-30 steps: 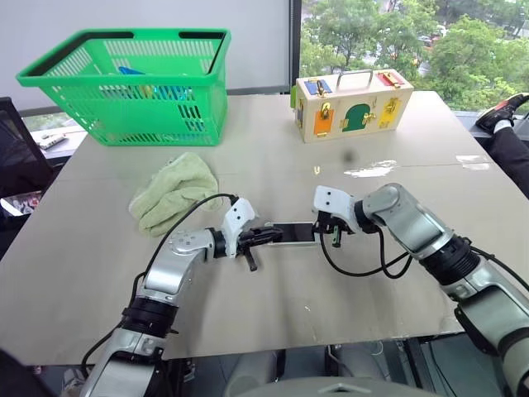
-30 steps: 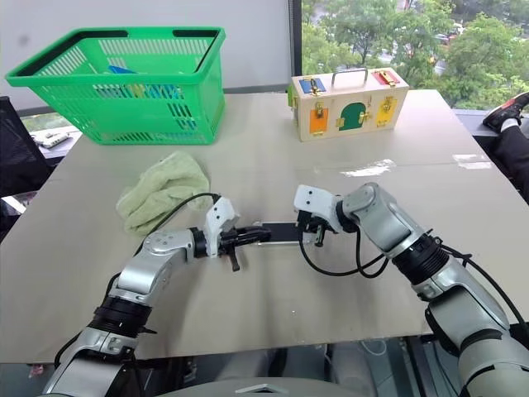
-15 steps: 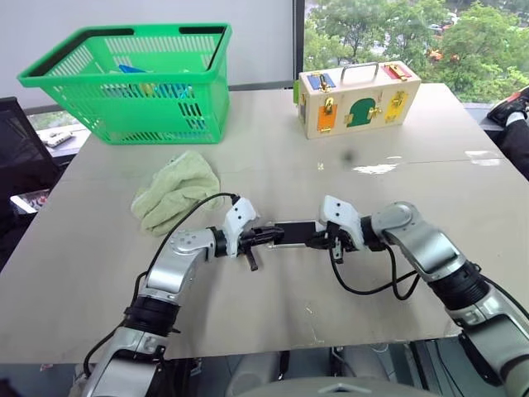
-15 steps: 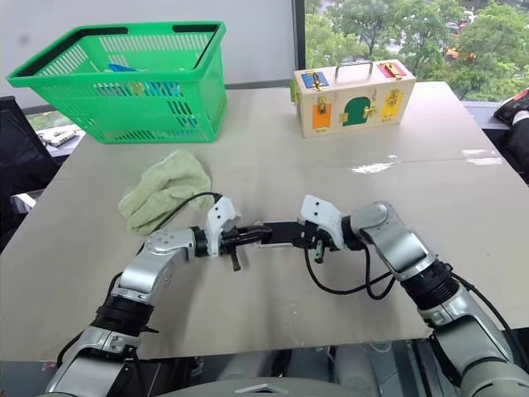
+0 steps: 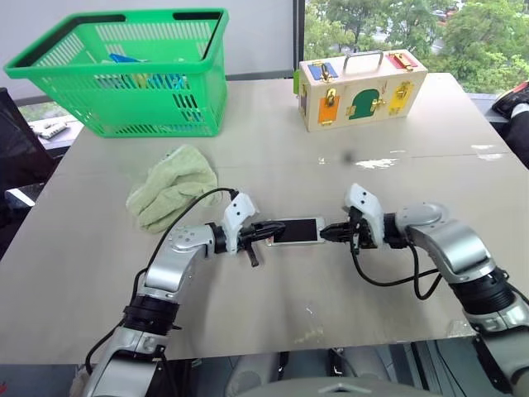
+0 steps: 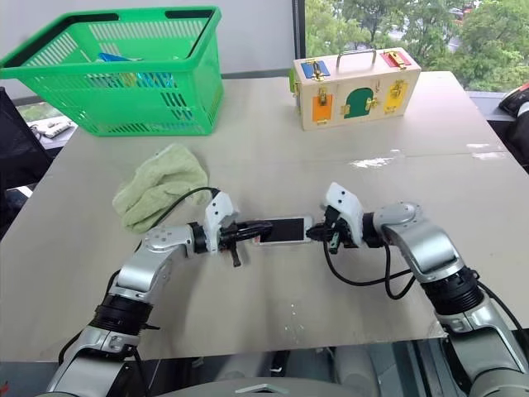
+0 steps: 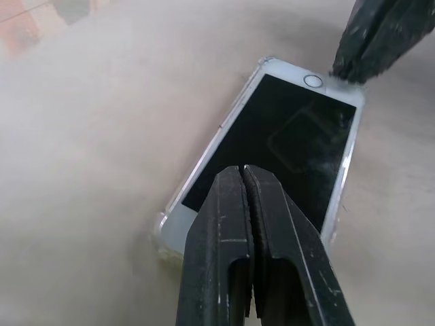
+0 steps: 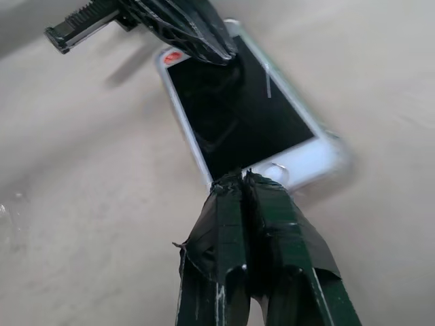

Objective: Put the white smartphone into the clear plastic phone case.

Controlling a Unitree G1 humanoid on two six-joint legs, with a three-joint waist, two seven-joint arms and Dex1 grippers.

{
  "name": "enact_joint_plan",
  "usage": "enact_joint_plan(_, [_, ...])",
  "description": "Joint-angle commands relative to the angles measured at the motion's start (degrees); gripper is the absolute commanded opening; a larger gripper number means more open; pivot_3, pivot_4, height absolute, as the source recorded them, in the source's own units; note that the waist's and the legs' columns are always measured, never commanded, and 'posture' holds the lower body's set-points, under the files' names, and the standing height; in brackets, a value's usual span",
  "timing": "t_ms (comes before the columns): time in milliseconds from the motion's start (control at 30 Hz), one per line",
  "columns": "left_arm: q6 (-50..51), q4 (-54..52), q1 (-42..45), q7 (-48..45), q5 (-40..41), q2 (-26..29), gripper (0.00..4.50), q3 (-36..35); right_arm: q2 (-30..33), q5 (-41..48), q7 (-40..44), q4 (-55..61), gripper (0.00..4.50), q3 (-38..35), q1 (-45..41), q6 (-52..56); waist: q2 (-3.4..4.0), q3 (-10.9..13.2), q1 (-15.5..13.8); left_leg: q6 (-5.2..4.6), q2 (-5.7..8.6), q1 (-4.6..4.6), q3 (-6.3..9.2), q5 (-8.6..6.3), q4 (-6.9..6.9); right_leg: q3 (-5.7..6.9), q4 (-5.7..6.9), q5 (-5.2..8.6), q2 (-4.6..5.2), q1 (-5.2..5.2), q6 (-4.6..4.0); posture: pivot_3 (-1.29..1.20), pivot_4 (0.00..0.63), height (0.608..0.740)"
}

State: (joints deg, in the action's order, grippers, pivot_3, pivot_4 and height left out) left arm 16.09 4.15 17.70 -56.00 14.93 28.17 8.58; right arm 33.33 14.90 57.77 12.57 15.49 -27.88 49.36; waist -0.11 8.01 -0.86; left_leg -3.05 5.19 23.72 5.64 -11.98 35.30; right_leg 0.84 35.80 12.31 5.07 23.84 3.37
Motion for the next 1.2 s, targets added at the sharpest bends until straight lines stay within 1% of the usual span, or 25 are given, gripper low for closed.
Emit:
enact_joint_plan(33, [3.4, 0.03, -1.9, 0.59, -1.11, 0.53, 0.08, 1.53, 1.0, 0.68, -0.45, 2.43, 0.0, 0.26, -0.83, 0.31, -0.04, 0.06, 0.0, 0.0, 0.04, 0.01, 0.0, 0.0, 0.0, -0.01, 0.0, 0.0, 0.03, 0.0, 0.0, 0.0, 0.15, 0.74])
enact_joint_plan(300, [8.95, -5.55, -1.06, 1.86, -0.28, 0.69, 0.08, 1.53, 0.57, 0.29, -0.38, 0.89, 0.0, 3.75, -2.42, -0.23, -0.11, 0.3, 0.05, -0.02, 0.08, 0.02, 0.03, -0.01, 0.03, 0.05, 0.0, 0.1, 0.05, -0.01, 0.17, 0.0, 0.15, 0.74])
enact_joint_plan(533, [11.88, -8.1, -0.84, 2.56, 0.31, 0.92, 0.08, 1.45, 3.29, -3.22, 0.86, -1.66, 0.0, 10.16, -2.94, -0.79, -0.12, 0.3, 0.08, -0.01, 0.08, 0.01, 0.03, 0.0, 0.04, 0.05, 0.0, 0.04, 0.03, -0.03, 0.08, 0.0, 0.15, 0.74])
enact_joint_plan(733, [13.85, -9.66, -0.3, 2.97, 0.92, 1.06, 0.08, 1.42, 4.89, -5.15, 2.12, -4.22, 0.0, 13.98, -4.36, -0.15, -0.12, 0.29, 0.05, -0.01, 0.08, -0.04, 0.06, 0.0, 0.1, 0.08, 0.0, 0.06, 0.03, -0.1, 0.11, 0.0, 0.15, 0.74])
enact_joint_plan(967, [15.88, -11.46, -0.14, 3.45, 1.4, 1.15, 0.08, 1.33, 4.24, -7.08, 4.96, -7.98, 0.0, 19.17, -7.37, 0.37, -0.21, 0.24, 0.09, -0.01, 0.08, -0.11, 0.08, 0.0, 0.16, 0.11, 0.02, 0.08, 0.01, -0.16, 0.17, 0.0, 0.15, 0.74])
enact_joint_plan(1100, [16.63, -12.62, -0.76, 3.89, 1.64, 1.11, 0.08, 1.3, 3.79, -9.71, 7.31, -11.32, 0.0, 24.27, -8.05, -0.66, -0.31, 0.09, 0.1, 0.0, 0.06, -0.15, 0.1, 0.0, 0.16, 0.12, 0.04, 0.07, -0.01, -0.18, 0.15, 0.0, 0.15, 0.74])
enact_joint_plan(1200, [16.83, -13.06, -1.24, 4.12, 1.77, 1.07, 0.08, 1.31, 2.54, -12.36, 8.24, -15.93, 0.0, 27.15, -7.88, -2.33, -0.57, -0.21, 0.2, 0.04, 0.07, -0.31, 0.09, -0.03, 0.15, 0.09, 0.04, 0.08, -0.01, -0.32, 0.15, 0.0, 0.15, 0.74])
